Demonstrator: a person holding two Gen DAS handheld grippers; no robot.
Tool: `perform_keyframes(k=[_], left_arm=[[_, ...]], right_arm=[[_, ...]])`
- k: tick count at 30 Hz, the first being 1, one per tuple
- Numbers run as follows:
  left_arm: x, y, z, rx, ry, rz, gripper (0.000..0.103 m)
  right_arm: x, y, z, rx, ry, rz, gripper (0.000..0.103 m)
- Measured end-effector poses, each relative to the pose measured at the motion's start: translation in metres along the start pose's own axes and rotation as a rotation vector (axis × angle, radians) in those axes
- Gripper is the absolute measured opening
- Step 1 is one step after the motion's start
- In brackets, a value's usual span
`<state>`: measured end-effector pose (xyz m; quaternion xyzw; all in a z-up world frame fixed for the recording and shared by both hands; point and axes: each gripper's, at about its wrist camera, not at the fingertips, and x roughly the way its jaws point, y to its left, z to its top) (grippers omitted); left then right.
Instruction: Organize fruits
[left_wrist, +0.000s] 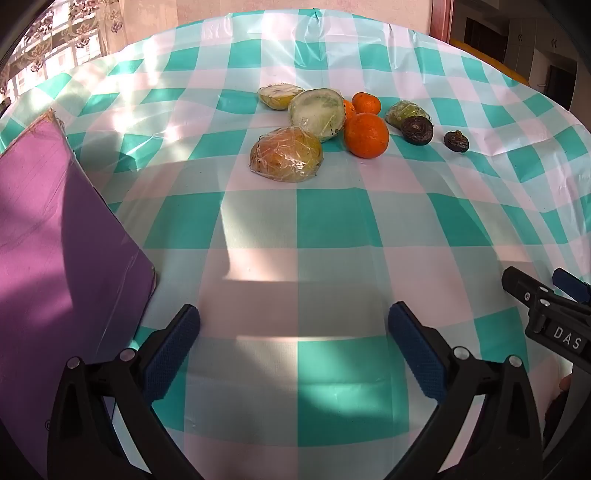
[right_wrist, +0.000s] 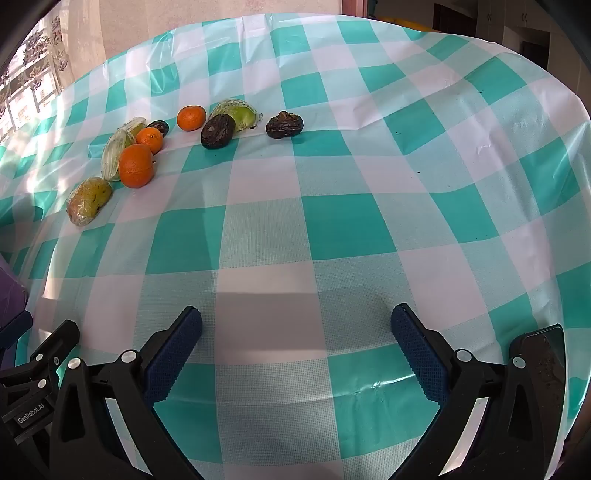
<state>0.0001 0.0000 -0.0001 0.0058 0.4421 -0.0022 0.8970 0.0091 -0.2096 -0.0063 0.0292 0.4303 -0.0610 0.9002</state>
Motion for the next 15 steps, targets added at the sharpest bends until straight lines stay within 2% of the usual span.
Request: perform_keyframes(k=[15], left_arm=[[-0.0001,0.0,0.0,-0.001,-0.002,-0.001,0.102]], right_arm=[[0.0048,-0.0002,-0.0022,-0.001,0.0,0.0,0.099]])
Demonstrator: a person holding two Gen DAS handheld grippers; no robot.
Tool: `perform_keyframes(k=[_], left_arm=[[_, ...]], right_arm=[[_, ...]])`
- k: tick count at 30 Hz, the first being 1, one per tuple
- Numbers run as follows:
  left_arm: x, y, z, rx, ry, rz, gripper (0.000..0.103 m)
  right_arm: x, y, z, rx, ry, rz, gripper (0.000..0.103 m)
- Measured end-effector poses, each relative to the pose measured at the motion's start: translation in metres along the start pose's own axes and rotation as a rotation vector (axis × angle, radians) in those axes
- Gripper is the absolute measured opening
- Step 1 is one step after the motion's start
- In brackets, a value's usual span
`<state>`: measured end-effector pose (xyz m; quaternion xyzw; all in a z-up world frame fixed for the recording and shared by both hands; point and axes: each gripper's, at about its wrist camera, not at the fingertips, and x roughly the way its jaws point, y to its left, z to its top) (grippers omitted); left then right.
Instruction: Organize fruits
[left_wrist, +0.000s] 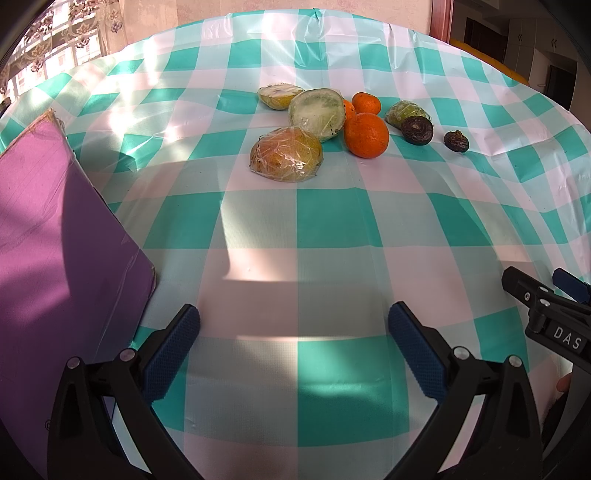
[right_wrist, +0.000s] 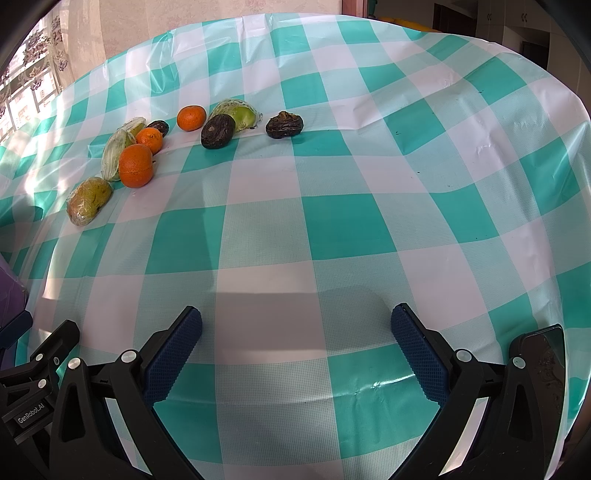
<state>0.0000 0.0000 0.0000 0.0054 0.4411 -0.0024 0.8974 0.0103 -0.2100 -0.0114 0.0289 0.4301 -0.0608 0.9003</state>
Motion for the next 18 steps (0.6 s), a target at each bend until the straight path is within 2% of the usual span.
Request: perform_keyframes(k=[6,9,14,18], left_arm=[[0.0,0.0,0.0,0.0,0.0,0.0,0.102],[-0.001,0.0,-0.001,0.004,0.001,-0.002,0.102],[0.0,0.0,0.0,0.022,0.019,-0.014,0.102],[0.003,0.003,0.008,0.019,0.025,-0.014,0.102]], right_arm=[[-0.007,-0.001,0.004,-0.02,0.02,0.011,0.099],[-0.004,0.007,0.009,-0.087,0.032,0.056,0.099],[0.006,0.044,0.031,-0.199,0.01,0.122,0.098],[0.019,0.078,0.061,-0.254,-0.02,0.186,0.097]])
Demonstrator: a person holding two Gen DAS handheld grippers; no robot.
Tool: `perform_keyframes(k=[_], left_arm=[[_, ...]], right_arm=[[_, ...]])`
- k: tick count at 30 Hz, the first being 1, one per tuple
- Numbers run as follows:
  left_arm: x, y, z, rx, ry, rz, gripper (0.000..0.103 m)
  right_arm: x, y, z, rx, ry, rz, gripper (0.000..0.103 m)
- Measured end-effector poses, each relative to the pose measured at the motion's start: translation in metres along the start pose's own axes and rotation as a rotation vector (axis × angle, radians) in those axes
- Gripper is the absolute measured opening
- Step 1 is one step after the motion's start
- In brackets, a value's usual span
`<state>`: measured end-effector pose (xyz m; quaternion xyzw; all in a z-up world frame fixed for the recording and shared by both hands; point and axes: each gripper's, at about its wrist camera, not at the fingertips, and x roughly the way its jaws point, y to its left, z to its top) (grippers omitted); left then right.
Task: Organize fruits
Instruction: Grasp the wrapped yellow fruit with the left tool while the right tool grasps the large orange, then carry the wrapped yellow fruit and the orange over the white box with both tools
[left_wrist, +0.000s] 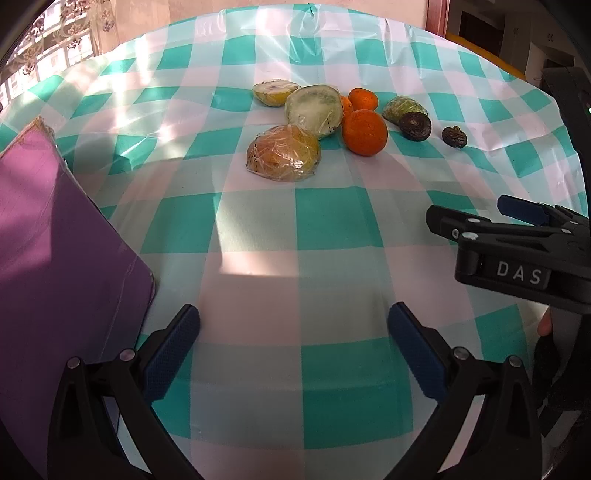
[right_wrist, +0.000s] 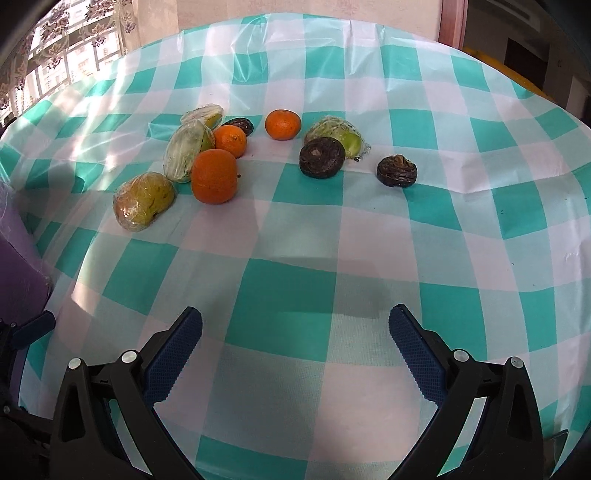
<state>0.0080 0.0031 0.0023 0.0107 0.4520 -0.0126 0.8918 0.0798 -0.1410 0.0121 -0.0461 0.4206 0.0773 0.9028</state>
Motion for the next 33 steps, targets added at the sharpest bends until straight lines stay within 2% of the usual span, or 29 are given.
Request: perform_keyframes(k=[2,6,9,12,14,15,16,18,24,26,27,31,33], left_arm=[[0.005,-0.001,0.006,-0.001,0.0,0.0,0.102],[0.017,-0.003,0.023,0.001,0.001,-0.003,0.102],[0.027,-0.005,0.037,0.002,0.003,-0.004,0.102],[0.037,-0.007,0.051,-0.002,0.003,0.001,0.102],[0.044,-0.006,0.062,-0.007,0.006,0.005,0.101],[0.047,-0.006,0.066,-0.009,0.005,0.008,0.101],[0.049,-0.005,0.07,-0.014,0.003,0.015,0.1],[0.054,-0.001,0.078,-0.025,0.001,0.017,0.098],[0.067,0.008,0.1,-0.052,-0.021,0.037,0.083],[0.07,0.009,0.105,-0.048,-0.032,0.04,0.075],[0.069,0.007,0.105,-0.037,-0.043,0.03,0.064],[0.062,-0.004,0.099,0.017,-0.071,0.044,0.062],[0.051,-0.005,0.092,-0.004,-0.106,0.03,0.062]], right_arm=[[0.01,0.007,0.018,-0.007,-0.016,0.026,0.096],[0.03,0.014,0.046,-0.004,-0.017,0.088,0.082],[0.045,0.015,0.057,0.003,0.016,0.116,0.075],[0.049,0.018,0.063,-0.011,0.008,0.133,0.069],[0.049,0.019,0.065,-0.021,-0.007,0.169,0.054],[0.047,0.019,0.065,-0.02,-0.019,0.18,0.044],[0.044,0.019,0.063,-0.016,-0.039,0.179,0.04],[0.041,0.012,0.062,0.027,-0.057,0.155,0.041],[0.041,-0.025,0.058,0.222,-0.074,0.229,0.041],[0.041,-0.027,0.058,0.235,-0.075,0.232,0.041],[0.04,-0.026,0.058,0.234,-0.079,0.237,0.041],[0.036,-0.024,0.057,0.223,-0.098,0.25,0.041],[0.037,-0.027,0.056,0.239,-0.097,0.251,0.041]])
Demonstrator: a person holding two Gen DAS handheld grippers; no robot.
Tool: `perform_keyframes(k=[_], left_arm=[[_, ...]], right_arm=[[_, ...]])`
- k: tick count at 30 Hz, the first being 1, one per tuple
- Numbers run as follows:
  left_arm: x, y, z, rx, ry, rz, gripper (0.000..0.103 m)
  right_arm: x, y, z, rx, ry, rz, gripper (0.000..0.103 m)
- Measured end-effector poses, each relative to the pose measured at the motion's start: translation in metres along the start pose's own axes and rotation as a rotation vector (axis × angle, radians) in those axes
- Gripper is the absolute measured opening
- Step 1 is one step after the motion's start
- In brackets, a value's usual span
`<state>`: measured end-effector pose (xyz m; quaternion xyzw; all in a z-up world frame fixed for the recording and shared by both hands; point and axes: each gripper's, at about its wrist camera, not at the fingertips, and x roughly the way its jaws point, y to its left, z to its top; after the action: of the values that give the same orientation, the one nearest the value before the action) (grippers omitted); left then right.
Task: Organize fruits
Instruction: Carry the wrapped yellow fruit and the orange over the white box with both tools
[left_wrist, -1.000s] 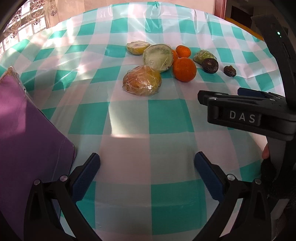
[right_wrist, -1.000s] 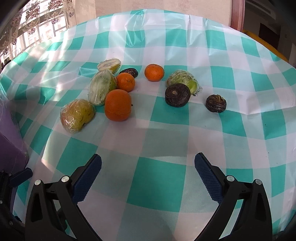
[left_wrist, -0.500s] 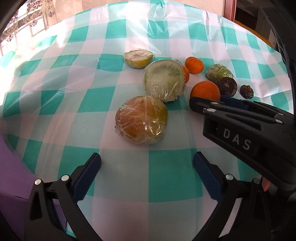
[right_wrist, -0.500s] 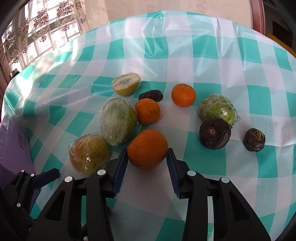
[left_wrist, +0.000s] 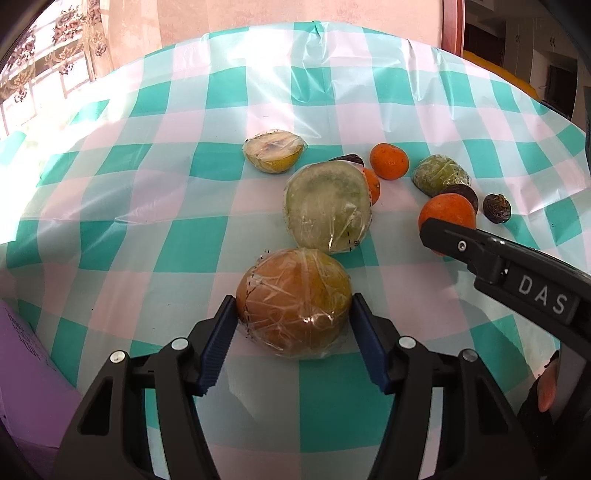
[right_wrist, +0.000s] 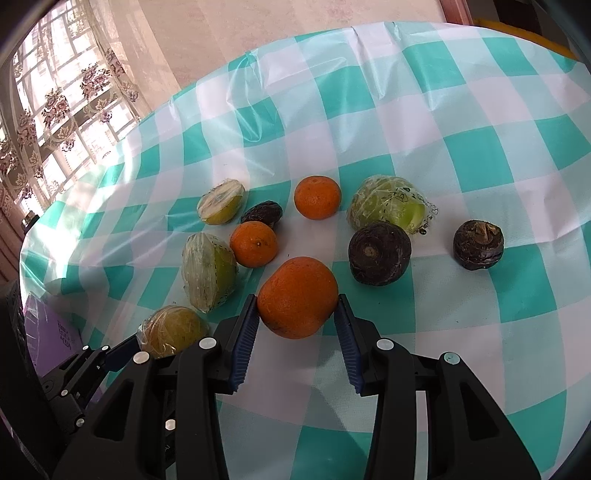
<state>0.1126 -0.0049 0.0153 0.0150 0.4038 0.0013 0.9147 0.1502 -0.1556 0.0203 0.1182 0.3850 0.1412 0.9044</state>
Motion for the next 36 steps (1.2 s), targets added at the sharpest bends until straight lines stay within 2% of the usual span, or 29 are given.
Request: perform_keyframes(k=[5,9,17,21,26,33,36], left_arm=[[-0.029,0.011,-0.021,-0.123,-0.073,-0.057,0.062],[-0.053,0.011,-0.04,-0.166,-0.113,-0.081,0.062],[-0.081,0.024,-0.077,-0.238,-0.102,-0.099,0.062],[-0.096,0.025,-0.095,-0.226,-0.105,-0.1,0.062],[-0.115,0.024,-0.113,-0.211,-0.117,-0.117,0.062],[-0.143,0.028,-0.129,-0.198,-0.176,-0.126,0.062],[-0.162,0.028,-0.131,-0.175,-0.219,-0.097,0.062]], right_arm=[[-0.002,-0.01,0.0,0.051,-0.002,0.026,0.041],[-0.007,-0.011,-0.002,0.067,-0.007,0.058,0.041],[-0.027,-0.009,-0.031,0.106,0.007,0.075,0.041],[-0.044,-0.003,-0.054,0.111,0.009,0.094,0.041],[-0.063,0.013,-0.079,0.058,0.016,0.093,0.041],[-0.085,0.026,-0.105,0.014,0.011,0.102,0.041],[-0.092,0.033,-0.111,-0.004,0.013,0.107,0.041]])
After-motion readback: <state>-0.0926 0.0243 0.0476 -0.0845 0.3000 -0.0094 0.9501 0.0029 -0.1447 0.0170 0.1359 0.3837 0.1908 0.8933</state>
